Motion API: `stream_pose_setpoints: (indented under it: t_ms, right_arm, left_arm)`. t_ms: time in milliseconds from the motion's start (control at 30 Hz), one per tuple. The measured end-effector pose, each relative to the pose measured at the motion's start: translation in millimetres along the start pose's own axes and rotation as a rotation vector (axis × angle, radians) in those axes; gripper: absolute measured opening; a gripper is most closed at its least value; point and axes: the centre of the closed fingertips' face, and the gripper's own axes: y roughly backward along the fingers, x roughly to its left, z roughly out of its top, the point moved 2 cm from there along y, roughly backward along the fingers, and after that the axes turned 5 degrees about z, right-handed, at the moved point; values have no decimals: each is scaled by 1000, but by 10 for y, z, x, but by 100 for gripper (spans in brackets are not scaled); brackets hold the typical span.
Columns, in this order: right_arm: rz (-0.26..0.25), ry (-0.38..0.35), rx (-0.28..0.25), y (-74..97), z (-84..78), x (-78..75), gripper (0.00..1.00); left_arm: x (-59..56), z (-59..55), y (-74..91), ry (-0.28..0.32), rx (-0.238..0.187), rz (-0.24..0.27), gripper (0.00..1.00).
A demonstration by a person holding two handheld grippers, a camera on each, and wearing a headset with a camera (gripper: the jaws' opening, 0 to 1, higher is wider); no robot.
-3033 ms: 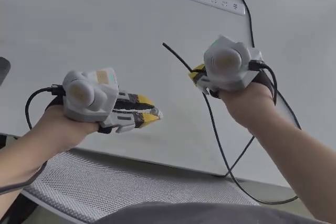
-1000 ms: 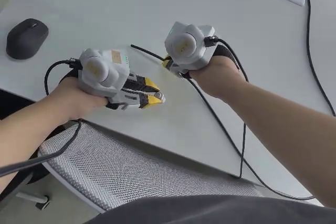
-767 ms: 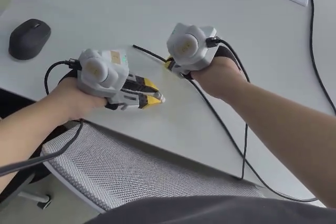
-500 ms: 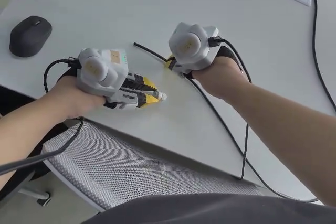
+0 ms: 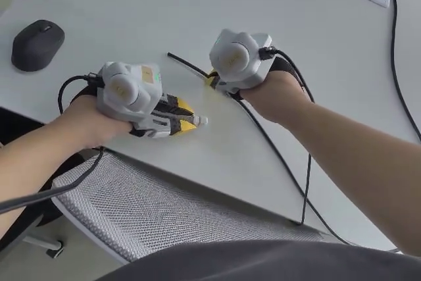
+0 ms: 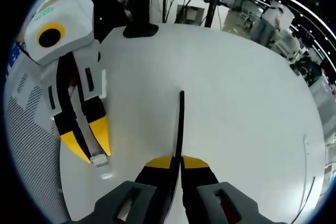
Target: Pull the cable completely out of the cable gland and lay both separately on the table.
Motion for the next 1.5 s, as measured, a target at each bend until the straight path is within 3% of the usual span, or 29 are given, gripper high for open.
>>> stream_pose_setpoints:
  t_ms: [667, 933, 1100, 1233, 1500]
  right_arm:
    - [-9, 12, 8, 4, 11, -15, 3]
    - [-48, -46, -2, 48, -19, -72, 17]
    - [-62, -69, -34, 156, -2, -64, 20]
    - [-66, -130, -110, 291, 71, -35, 27]
    - [-63, -175, -194, 618, 102, 76, 38]
  left_arm:
    - [33, -5, 20, -15, 23, 19, 20]
    - [56, -7, 26, 9, 24, 35, 25]
    - [83, 18, 32, 64, 19, 52, 32]
    - [94, 32, 46, 65, 22, 61, 38]
    - [86, 143, 161, 133, -24, 75, 47]
